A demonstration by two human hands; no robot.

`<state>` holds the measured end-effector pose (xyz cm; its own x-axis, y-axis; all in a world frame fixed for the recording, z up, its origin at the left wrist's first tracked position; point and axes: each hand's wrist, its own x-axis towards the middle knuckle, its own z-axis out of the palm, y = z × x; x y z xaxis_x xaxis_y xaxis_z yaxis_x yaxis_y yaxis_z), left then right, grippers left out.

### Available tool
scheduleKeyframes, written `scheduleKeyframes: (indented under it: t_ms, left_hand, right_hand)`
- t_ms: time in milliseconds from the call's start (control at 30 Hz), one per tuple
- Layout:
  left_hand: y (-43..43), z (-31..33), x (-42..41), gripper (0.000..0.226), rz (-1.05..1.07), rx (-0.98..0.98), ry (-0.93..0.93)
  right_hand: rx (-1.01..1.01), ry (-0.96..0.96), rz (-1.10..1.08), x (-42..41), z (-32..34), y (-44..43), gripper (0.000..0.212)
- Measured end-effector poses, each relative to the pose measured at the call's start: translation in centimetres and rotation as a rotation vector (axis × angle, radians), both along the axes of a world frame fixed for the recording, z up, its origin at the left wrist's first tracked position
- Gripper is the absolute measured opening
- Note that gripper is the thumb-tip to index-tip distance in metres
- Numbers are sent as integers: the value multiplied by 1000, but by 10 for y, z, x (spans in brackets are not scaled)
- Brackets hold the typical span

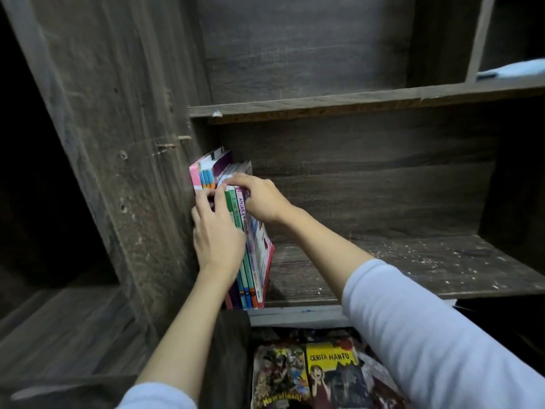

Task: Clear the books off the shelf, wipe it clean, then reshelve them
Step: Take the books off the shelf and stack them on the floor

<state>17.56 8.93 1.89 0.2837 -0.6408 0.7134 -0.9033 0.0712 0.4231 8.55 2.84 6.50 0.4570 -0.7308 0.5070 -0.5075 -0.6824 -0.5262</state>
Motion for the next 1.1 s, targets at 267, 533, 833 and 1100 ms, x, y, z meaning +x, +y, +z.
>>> scheduleKeyframes:
  t_ms: [267, 533, 833, 1100]
  left_hand:
    - [8, -9, -13, 62, -157, -127, 189]
    - [8, -19, -18, 65, -222, -199, 310]
    - [19, -25, -17, 61, -245, -314, 480]
    - [39, -56, -18, 64, -289, -505, 555]
  right_hand:
    - [39, -32, -17, -9, -1, 3, 45]
    - [54, 31, -22, -15, 11, 11, 54]
    - [83, -123, 4, -33, -6, 11, 65]
    - [456, -297, -133, -39, -39, -18, 100]
